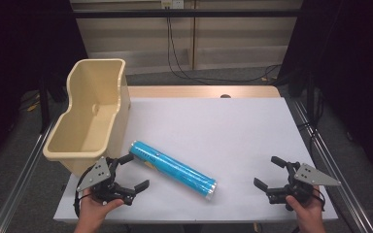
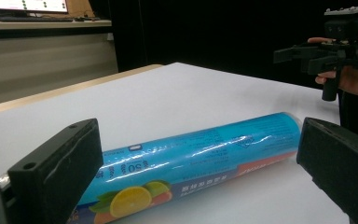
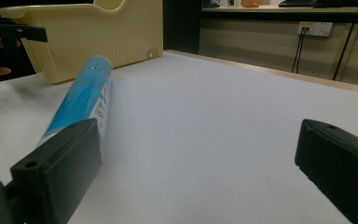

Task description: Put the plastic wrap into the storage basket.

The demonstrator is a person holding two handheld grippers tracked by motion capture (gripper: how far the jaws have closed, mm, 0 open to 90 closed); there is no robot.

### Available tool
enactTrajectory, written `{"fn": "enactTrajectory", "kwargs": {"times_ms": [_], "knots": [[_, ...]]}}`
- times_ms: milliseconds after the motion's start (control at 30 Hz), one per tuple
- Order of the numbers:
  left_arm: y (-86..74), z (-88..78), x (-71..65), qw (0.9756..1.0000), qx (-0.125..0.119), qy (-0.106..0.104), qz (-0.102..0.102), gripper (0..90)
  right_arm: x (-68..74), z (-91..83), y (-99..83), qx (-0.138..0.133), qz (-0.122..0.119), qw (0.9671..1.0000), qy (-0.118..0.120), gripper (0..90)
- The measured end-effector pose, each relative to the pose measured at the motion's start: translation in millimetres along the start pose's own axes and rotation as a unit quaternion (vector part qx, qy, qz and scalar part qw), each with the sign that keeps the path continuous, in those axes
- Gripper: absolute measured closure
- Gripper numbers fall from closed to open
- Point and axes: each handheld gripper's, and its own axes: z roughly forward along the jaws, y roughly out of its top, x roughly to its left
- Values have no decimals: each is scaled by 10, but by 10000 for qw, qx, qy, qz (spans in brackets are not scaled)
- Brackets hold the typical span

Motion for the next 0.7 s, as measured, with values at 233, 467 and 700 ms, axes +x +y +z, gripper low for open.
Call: {"fn": "enactTrajectory", "kwargs": {"times_ms": [233,467,700], "knots": [[11,20,9,10000,11,5,27,0,0,2,-1,4,3,10000,12,1],[39,99,20,10000,11,-24,55,0,3,3,-4,14,26,10000,14,1],[102,236,24,9999,-12,-91,83,0,-5,0,-11,40,-5,10000,19,1]]}}
